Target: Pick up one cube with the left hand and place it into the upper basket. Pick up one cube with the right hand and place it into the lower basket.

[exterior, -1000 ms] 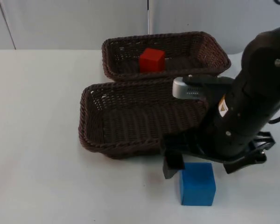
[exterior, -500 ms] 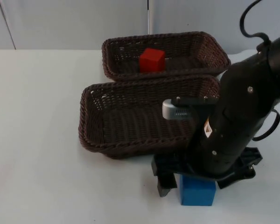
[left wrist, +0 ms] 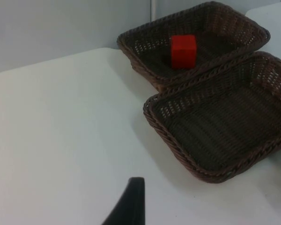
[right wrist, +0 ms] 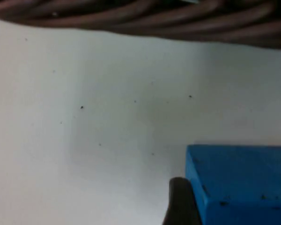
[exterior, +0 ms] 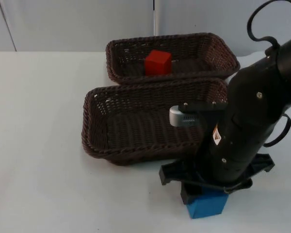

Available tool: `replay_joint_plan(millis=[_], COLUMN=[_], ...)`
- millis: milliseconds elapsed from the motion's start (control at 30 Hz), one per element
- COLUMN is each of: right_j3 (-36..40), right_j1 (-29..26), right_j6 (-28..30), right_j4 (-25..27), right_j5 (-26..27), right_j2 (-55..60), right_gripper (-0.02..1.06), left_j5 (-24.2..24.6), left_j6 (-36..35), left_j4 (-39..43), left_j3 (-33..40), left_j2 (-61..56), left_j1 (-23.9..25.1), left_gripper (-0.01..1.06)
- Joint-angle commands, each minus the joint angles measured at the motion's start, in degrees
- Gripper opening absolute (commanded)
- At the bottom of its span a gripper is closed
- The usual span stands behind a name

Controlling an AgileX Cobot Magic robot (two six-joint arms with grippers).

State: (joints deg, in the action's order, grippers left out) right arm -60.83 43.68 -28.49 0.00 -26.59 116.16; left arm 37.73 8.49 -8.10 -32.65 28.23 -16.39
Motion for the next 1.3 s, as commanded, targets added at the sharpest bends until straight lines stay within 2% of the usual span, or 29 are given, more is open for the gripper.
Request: replay_joint_plan(millis=[0, 67, 100, 133, 433, 633, 833, 1267], right_j3=[-0.3, -0.3, -0.3, -0.3, -0.3, -0.3, -0.3, -0.3], right_j1=[0.4, 0.4, 0.4, 0.4, 0.4, 0.4, 0.4, 0.4], right_j6=[0.1, 1.0, 1.0, 1.2, 8.4, 12.4, 17.5, 18.1], right_j4=[0.0, 0.0, 0.0, 0.0, 0.0, 0.0, 0.0, 0.0], right_j5=[-1.1, -3.0, -3.0, -4.0, -11.7, -14.6, -15.6, -15.6], right_j2=[-0.2, -0.6, -0.6, -1.2, -13.0, -20.7, -24.9, -25.2], right_gripper=[0.23, 0.04, 0.04, 0.0, 0.0, 0.0, 0.0, 0.0], left_j5=[-0.1, -0.1, -0.1, -0.1, -0.2, -0.3, -0.3, -0.2], left_j6=[-0.4, -0.4, -0.4, -0.4, -0.4, -0.4, -0.4, -0.4], left_j4=[-0.5, -0.5, -0.5, -0.5, -0.5, -0.3, -0.3, -0.3], left_j3=[0.1, 0.1, 0.1, 0.1, 0.1, 0.1, 0.1, 0.1], left_j2=[-0.3, -0.3, -0.3, -0.3, -0.3, -0.3, -0.3, -0.3], left_j1=[-0.2, -0.2, -0.2, -0.2, -0.2, -0.2, -0.2, -0.2], left_gripper=[0.9, 0.9, 0.9, 0.9, 0.9, 0.9, 0.9, 0.9])
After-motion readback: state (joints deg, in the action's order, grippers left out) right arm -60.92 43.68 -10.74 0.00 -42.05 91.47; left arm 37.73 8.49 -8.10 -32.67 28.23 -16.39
